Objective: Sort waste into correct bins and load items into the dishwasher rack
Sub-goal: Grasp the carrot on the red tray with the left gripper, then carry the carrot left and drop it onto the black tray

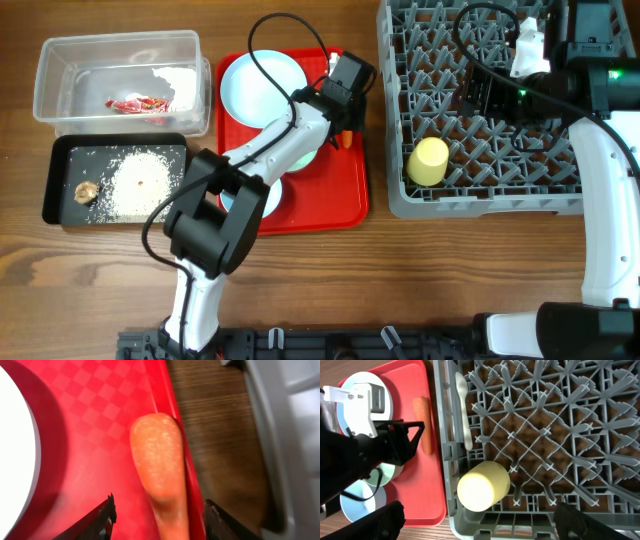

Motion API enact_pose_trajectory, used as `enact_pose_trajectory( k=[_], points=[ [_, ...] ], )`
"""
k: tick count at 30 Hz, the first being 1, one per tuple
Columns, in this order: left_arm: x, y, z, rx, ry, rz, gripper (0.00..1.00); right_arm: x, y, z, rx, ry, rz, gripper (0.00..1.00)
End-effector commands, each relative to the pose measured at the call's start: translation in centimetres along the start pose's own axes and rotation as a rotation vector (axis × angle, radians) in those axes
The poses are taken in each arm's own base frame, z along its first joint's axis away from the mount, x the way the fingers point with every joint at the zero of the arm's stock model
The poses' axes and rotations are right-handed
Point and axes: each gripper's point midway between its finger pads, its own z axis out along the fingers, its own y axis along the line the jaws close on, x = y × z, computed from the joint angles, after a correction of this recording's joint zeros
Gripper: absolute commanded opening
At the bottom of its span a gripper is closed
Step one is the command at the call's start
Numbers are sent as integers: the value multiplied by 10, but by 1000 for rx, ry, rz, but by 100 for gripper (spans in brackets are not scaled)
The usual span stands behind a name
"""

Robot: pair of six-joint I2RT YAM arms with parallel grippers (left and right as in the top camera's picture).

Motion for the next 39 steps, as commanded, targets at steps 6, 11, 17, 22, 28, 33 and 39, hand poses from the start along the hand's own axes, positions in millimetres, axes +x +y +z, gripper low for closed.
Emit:
enact_pose_trajectory(
  k=[6,11,17,22,28,33,39],
  points=[
    [2,8,18,-55,-12,34,57,-3,3,-11,-7,-37,-24,98],
    [10,5,28,-53,5,96,56,-5,4,-11,-13,-46,-27,97],
    [19,6,38,-64,25,102,57,-10,5,-11,-15,-66,-32,98],
    [19,9,40,-77,24,102,43,-11,5,-11,-15,-67,-32,98],
    [17,11,39,-92,14,101,20,-11,5,-11,-15,-67,-34,97],
    [12,14,37,-115,-4,100,14,-11,5,-11,-15,-68,-36,98],
    [-11,11,9,-103,-64,87,14,-11,5,-11,-15,-67,-36,98]
  ],
)
